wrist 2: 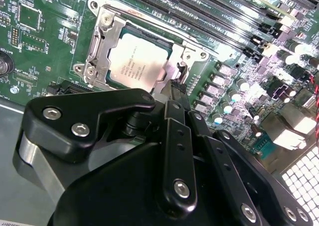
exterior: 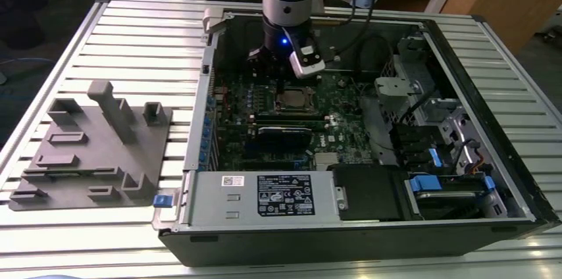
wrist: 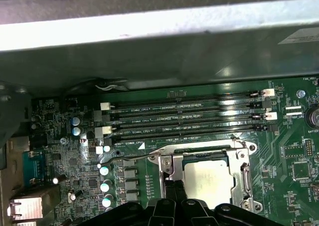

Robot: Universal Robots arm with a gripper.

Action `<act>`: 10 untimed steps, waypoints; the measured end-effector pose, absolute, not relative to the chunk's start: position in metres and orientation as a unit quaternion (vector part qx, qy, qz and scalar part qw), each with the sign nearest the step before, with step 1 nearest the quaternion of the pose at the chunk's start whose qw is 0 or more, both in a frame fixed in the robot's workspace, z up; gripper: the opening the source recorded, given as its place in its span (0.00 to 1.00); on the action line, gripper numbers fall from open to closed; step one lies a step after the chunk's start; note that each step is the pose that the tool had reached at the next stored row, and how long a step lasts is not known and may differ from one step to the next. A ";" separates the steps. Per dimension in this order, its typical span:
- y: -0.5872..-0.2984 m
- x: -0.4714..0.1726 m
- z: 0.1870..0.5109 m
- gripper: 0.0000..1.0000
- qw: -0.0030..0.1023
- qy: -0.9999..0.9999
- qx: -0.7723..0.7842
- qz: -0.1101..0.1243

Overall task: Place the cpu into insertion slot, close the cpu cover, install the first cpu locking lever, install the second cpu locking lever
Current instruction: 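Close the cpu cover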

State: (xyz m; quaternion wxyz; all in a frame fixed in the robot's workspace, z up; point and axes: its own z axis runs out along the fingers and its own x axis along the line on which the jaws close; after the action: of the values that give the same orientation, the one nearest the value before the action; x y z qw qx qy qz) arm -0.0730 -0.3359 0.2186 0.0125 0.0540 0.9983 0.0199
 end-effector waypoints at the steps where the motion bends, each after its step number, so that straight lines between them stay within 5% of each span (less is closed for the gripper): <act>1: -0.336 -0.073 0.219 0.11 0.012 0.998 0.054 0.020; 10: -0.336 -0.076 0.218 0.11 0.012 0.998 0.054 0.020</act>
State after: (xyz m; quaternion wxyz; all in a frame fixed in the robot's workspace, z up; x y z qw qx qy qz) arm -0.0759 -0.3359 0.2175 0.0125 0.0539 0.9983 0.0199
